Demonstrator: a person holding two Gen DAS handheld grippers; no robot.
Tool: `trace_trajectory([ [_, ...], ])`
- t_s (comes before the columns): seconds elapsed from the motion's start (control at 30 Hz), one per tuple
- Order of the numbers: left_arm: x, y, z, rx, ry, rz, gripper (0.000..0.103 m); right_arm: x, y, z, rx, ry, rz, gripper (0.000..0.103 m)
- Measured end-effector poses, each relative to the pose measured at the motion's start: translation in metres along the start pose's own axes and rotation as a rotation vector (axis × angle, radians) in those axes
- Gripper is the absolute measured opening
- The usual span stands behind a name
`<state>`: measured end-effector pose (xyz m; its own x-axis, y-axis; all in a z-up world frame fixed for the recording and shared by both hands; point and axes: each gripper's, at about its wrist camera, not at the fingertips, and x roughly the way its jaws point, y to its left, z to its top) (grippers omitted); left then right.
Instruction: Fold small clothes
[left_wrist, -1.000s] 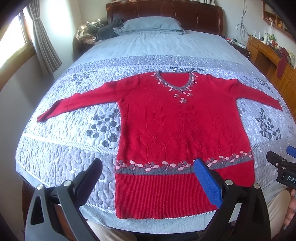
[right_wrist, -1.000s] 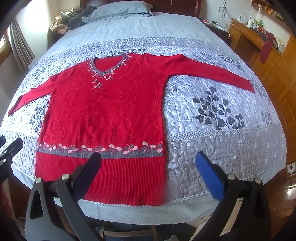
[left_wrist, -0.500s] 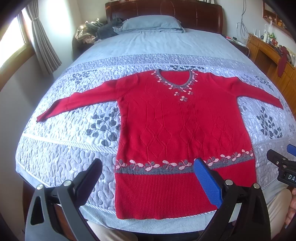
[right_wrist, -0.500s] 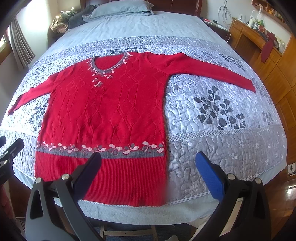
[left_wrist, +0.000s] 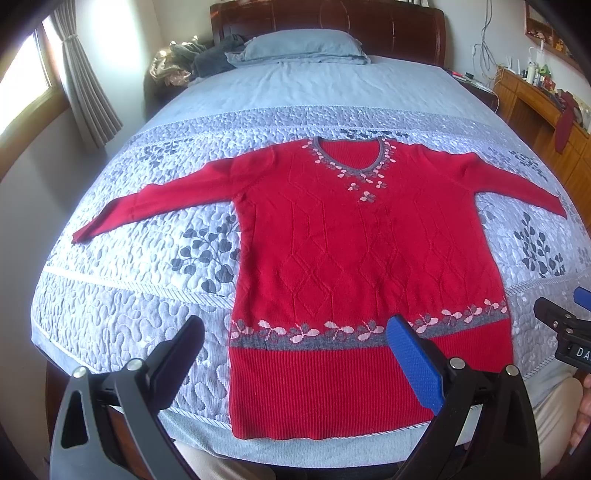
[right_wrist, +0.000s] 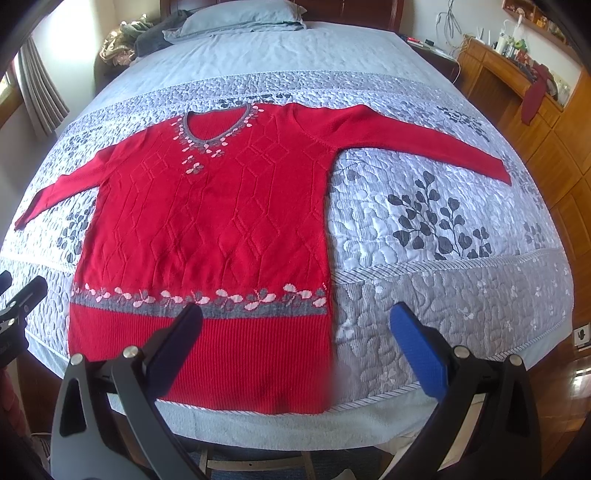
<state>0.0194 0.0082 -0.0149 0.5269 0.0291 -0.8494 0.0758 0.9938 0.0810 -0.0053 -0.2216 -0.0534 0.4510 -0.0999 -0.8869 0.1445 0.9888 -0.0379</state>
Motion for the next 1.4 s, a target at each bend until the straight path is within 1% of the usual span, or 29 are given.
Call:
trace_trajectory([
  [0.67, 0.008, 0.001, 0.004, 0.004, 0.011, 0.003, 0.099, 0.007, -0.003, 0.003, 0.004, 0.01, 0.003, 0.101],
  [0.77, 0.012, 0.0, 0.005, 0.007, 0.016, 0.004, 0.099, 0.009, -0.004, 0.003, 0.001, 0.012, 0.002, 0.101],
  [0.87, 0.021, -0.005, 0.012, 0.011, 0.03, 0.006, 0.099, 0.016, -0.012, 0.007, 0.0, 0.018, -0.001, 0.101],
  [0.93, 0.032, -0.012, 0.023, 0.012, 0.042, 0.005, 0.099, 0.025, -0.028, 0.015, 0.016, 0.025, -0.003, 0.101],
  [1.0, 0.043, -0.021, 0.037, 0.013, 0.045, 0.009, 0.099, 0.038, -0.056, 0.027, 0.049, 0.032, -0.037, 0.101],
  [1.07, 0.056, -0.038, 0.06, 0.013, 0.044, 0.008, 0.099, 0.051, -0.085, 0.039, 0.077, 0.045, -0.063, 0.101],
  [1.13, 0.07, -0.061, 0.086, 0.027, 0.027, 0.011, 0.099, 0.068, -0.128, 0.06, 0.119, 0.055, -0.069, 0.101],
  [1.17, 0.077, -0.074, 0.097, 0.042, 0.018, 0.014, 0.099, 0.073, -0.141, 0.068, 0.13, 0.055, -0.066, 0.101],
  [1.2, 0.084, -0.088, 0.109, 0.057, 0.011, 0.016, 0.099, 0.082, -0.166, 0.082, 0.152, 0.058, -0.057, 0.101],
  [1.23, 0.094, -0.105, 0.122, 0.071, 0.008, 0.008, 0.099, 0.089, -0.186, 0.092, 0.171, 0.063, -0.056, 0.1],
  [1.27, 0.102, -0.119, 0.133, 0.077, 0.011, -0.007, 0.099, 0.099, -0.216, 0.108, 0.207, 0.075, -0.053, 0.101],
  [1.3, 0.11, -0.133, 0.143, 0.08, 0.018, -0.023, 0.099, 0.105, -0.231, 0.116, 0.229, 0.081, -0.049, 0.101],
  [1.37, 0.128, -0.163, 0.165, 0.078, 0.027, -0.06, 0.099, 0.121, -0.277, 0.138, 0.282, 0.097, -0.037, 0.1],
  [1.4, 0.135, -0.176, 0.173, 0.078, 0.025, -0.067, 0.099, 0.133, -0.307, 0.151, 0.313, 0.109, -0.047, 0.1],
])
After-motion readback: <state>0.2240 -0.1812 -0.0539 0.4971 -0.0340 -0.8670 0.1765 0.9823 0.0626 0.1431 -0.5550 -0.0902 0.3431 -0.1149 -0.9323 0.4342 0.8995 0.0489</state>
